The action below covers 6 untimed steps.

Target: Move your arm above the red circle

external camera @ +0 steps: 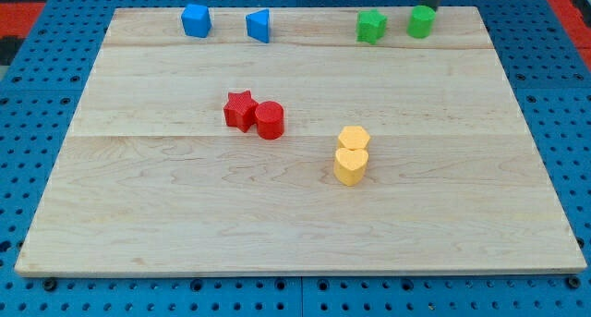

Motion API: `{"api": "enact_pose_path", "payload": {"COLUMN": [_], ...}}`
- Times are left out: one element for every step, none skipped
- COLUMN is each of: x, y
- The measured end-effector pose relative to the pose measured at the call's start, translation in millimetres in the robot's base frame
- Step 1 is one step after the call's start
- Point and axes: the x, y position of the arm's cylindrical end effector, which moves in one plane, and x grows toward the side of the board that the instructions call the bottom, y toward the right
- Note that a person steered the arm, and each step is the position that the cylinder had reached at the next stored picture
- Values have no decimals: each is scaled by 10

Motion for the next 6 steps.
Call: {"api": "enact_pose_path", "payload": {"x": [0,107,138,322,1380,1600], "y": [63,66,128,618,399,-592]}}
